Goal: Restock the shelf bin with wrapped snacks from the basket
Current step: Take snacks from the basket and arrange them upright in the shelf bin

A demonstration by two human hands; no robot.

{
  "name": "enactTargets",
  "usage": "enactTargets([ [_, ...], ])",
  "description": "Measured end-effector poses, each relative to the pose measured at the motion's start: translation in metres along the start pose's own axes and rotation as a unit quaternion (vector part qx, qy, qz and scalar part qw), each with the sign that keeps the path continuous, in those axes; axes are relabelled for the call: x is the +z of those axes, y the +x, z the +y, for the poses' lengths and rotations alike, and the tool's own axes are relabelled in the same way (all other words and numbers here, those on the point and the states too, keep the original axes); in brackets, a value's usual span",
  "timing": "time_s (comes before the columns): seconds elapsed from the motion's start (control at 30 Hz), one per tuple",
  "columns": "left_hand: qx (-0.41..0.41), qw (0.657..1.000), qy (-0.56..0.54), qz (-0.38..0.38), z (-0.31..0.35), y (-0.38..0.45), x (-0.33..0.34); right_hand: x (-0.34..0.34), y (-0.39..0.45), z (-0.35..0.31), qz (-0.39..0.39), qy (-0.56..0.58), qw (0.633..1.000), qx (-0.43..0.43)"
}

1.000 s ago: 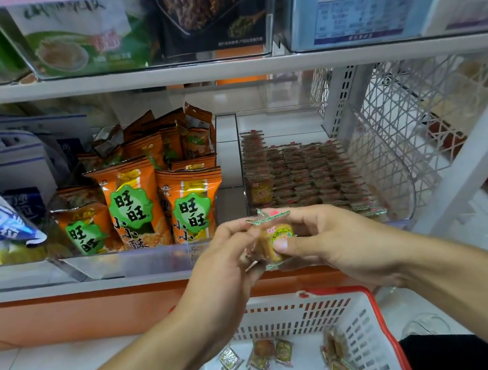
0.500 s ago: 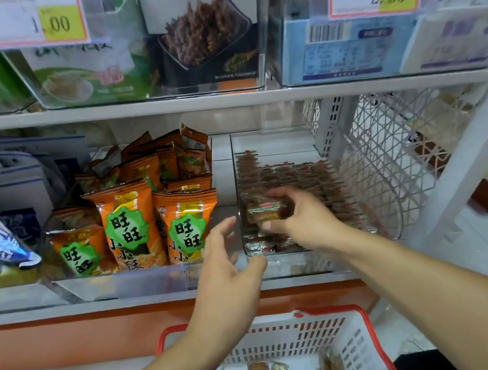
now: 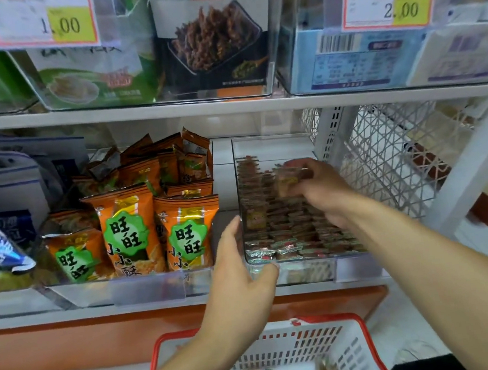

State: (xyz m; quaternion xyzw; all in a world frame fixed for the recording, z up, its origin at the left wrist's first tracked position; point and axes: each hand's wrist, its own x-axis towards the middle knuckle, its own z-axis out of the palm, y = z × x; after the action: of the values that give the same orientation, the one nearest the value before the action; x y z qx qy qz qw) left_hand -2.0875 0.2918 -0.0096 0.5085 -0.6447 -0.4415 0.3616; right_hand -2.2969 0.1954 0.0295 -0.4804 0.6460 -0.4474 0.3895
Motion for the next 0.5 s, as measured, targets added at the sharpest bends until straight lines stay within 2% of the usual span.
enactTargets([
  [0.07, 0.021, 0.999, 0.023, 0.012, 0.004, 0.009, 0.005, 0.008, 0.018, 0.006, 0.044, -0.027, 0.999, -0.017],
  [0.23, 0.044, 0.997, 0.053, 0.028, 0.005, 0.028, 0.014, 0.026, 0.072, 0.012, 0.056, -0.083, 0.994, -0.048],
  [0.33, 0.054, 0.996, 0.069, 0.029, 0.003, 0.030, 0.016, 0.035, 0.090, 0.012, 0.049, -0.076, 0.996, -0.018],
  [0.43, 0.065, 0.994, 0.083, 0.025, 0.004, 0.030, 0.016, 0.045, 0.093, 0.018, 0.089, -0.055, 0.994, 0.024],
  [0.5, 0.068, 0.994, 0.086, 0.023, 0.004, 0.030, 0.014, 0.049, 0.092, 0.023, 0.102, -0.080, 0.991, 0.033],
])
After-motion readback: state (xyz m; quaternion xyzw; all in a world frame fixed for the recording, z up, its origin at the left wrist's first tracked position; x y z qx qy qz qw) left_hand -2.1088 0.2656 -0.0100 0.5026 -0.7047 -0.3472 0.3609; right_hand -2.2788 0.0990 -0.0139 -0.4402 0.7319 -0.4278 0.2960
